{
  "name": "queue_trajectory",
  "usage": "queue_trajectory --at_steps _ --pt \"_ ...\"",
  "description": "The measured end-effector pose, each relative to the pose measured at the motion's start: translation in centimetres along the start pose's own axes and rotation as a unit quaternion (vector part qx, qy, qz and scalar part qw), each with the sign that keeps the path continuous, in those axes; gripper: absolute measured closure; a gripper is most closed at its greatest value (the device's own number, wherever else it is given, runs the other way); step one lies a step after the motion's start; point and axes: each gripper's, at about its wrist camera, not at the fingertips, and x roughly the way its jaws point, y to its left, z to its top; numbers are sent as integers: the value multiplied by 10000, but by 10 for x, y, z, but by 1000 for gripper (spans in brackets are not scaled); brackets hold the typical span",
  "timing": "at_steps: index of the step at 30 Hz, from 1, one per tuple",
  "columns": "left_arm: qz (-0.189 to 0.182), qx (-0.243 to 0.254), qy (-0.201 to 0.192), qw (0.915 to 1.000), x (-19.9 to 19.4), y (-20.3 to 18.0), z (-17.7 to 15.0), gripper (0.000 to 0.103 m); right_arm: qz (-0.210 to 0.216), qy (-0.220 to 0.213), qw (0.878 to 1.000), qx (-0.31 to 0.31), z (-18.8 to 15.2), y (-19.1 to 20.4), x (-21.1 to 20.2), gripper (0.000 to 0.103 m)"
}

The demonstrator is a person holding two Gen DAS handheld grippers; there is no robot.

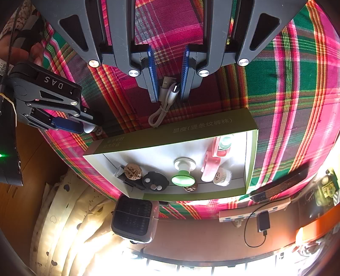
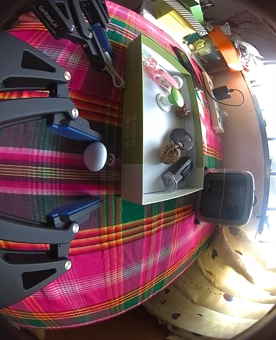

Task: Organize objects
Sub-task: 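Close left gripper on the white cable while right gripper closes on the white ball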

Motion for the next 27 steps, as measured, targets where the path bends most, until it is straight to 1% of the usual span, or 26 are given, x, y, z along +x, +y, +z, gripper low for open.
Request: queue_trajectory --at_steps 5,8,11,16,21,27 --pt "3 3 0 10000 0 0 0 84 8 -3 10000 1 1 0 0 50" --pt "4 3 0 10000 0 -1 0 84 4 -23 10000 51 1 -2 -1 57" --pt "6 6 1 10000 0 0 0 84 26 -32 10000 66 0 -4 -2 60" --pt "5 4 0 10000 0 -1 0 84 51 -45 10000 68 -1 -4 -2 70" --pt "5 5 0 10000 0 -1 0 85 103 -55 9999 65 -1 -4 -3 77" --pt "7 6 1 10000 0 -1 0 85 103 -55 9999 66 -1 -3 -2 77"
